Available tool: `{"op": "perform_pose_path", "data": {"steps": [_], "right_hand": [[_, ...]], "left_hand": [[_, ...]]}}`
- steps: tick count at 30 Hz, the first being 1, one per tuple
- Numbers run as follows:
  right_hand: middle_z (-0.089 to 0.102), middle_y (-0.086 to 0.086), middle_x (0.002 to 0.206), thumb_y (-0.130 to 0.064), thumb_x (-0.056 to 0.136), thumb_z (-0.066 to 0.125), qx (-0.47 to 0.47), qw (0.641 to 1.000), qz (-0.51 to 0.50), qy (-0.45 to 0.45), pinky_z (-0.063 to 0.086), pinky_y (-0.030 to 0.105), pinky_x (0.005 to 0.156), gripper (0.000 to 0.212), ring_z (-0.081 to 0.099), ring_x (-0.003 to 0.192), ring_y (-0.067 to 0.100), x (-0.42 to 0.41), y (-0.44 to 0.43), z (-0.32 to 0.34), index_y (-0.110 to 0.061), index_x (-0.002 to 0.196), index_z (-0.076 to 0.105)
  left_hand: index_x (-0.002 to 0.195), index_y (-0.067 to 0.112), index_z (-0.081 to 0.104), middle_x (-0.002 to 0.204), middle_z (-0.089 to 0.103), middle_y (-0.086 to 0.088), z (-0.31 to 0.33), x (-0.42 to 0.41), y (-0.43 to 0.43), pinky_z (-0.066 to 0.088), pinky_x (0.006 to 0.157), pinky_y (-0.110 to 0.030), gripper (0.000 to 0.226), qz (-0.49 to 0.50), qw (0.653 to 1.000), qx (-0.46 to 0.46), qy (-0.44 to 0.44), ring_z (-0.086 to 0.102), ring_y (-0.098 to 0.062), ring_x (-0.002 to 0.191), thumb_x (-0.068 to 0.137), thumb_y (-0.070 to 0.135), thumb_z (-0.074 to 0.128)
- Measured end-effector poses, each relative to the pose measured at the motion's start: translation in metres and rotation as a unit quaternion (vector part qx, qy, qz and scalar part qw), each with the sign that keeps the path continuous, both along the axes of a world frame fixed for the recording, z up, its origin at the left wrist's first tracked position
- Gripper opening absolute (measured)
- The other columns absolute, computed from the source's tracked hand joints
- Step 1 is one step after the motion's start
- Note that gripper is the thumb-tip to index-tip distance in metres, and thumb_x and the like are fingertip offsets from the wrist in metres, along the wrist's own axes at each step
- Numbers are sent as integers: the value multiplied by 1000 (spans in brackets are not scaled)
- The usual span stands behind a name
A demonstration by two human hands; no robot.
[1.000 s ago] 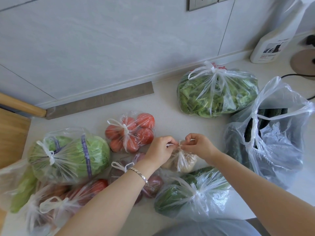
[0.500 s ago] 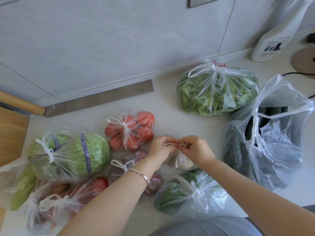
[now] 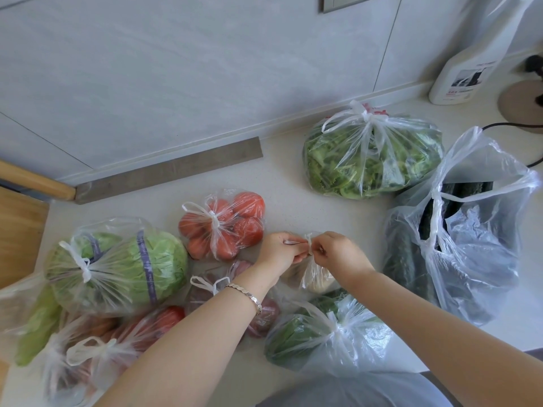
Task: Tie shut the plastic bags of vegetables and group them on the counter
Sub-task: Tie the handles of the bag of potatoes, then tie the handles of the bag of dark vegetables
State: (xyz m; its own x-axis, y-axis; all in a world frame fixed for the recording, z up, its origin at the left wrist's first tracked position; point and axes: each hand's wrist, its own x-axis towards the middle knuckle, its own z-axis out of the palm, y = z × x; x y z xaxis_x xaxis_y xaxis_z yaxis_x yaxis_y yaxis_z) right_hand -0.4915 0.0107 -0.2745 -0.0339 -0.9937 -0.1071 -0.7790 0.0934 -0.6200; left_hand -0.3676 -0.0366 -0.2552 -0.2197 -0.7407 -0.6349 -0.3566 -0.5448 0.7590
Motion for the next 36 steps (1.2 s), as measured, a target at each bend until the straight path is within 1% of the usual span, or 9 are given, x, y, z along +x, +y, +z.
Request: {"op": "perform_pose_path", "data": {"steps": [2, 5, 11, 14, 16, 19, 27, 31, 36], "right_hand": [[59, 3, 51, 3, 39, 82, 20, 998, 38, 45, 33, 15, 33, 26, 58, 44, 22, 1, 2, -1, -9, 48, 61], [59, -4, 50, -8, 48, 74, -27, 992, 71, 106, 32, 12, 29, 18, 58, 48, 15, 2, 6, -4, -14, 44, 58], [60, -7, 53, -14, 66, 49, -117, 975, 119, 147, 42, 19, 35, 23, 59, 51, 15, 1, 5, -16, -16, 45, 59], [66, -5, 73, -12, 62, 70, -13, 978, 134, 158, 48, 21, 52, 6, 63, 72, 16, 1, 2, 10, -17, 64, 68], [62, -1, 105, -14, 82, 57, 106, 974, 136, 149, 43, 25, 72, 17, 57, 100, 19, -5, -2, 31, -17, 95, 67], [61, -4, 101, -19, 88, 51, 181, 975, 110, 61, 45, 26, 76, 17, 57, 93, 16, -17, -6, 70, -21, 100, 63], [60, -7, 80, -14, 85, 55, -17, 996, -73, 40, 52, 35, 80, 12, 59, 80, 15, -79, 3, 163, -15, 92, 64], [64, 4, 96, -8, 83, 53, -90, 977, -172, 89, 45, 30, 84, 18, 57, 91, 20, -130, 18, 165, -11, 96, 65], [54, -2, 120, -19, 81, 57, 85, 981, -47, 168, 36, 34, 100, 38, 42, 120, 20, -190, 25, 142, -23, 119, 55]], "left_hand": [[70, 9, 66, 65, 63, -10, -3, -1, -3, 53, 62, -26, 17, -14, 997, -50, -51, 57, -14, 55, 80, -5, 64], [81, 3, 72, 86, 72, -14, -8, -1, -5, 52, 79, -28, 9, -60, 978, -138, -144, 65, -20, 79, 80, 0, 64], [89, 4, 72, 96, 73, -9, -9, -1, 1, 38, 67, -13, 19, -90, 944, -199, -247, 59, -9, 81, 86, -1, 54], [92, 6, 70, 101, 71, -7, -3, 2, -5, 41, 74, -18, 18, -148, 934, -205, -253, 64, -18, 95, 87, 2, 53], [103, 9, 65, 114, 64, -7, 5, 9, -15, 41, 85, -20, 20, -203, 919, -214, -261, 58, -21, 107, 88, 5, 53], [117, 11, 58, 125, 54, -10, 23, 15, -32, 39, 101, -32, 29, -218, 888, -278, -296, 49, -26, 118, 88, 10, 55], [119, 17, 56, 122, 59, -2, 96, -65, -12, 39, 82, -22, 34, -430, 878, -170, -122, 54, -11, 100, 87, 27, 55], [127, 18, 46, 127, 50, 2, 110, -112, 15, 42, 82, -24, 49, -469, 875, -112, -39, 50, -12, 110, 86, 42, 58], [80, 16, 53, 63, 48, 2, 101, -146, 30, 37, 56, -29, 21, -427, 855, -274, -102, 49, -21, 59, 95, 27, 43]]}}
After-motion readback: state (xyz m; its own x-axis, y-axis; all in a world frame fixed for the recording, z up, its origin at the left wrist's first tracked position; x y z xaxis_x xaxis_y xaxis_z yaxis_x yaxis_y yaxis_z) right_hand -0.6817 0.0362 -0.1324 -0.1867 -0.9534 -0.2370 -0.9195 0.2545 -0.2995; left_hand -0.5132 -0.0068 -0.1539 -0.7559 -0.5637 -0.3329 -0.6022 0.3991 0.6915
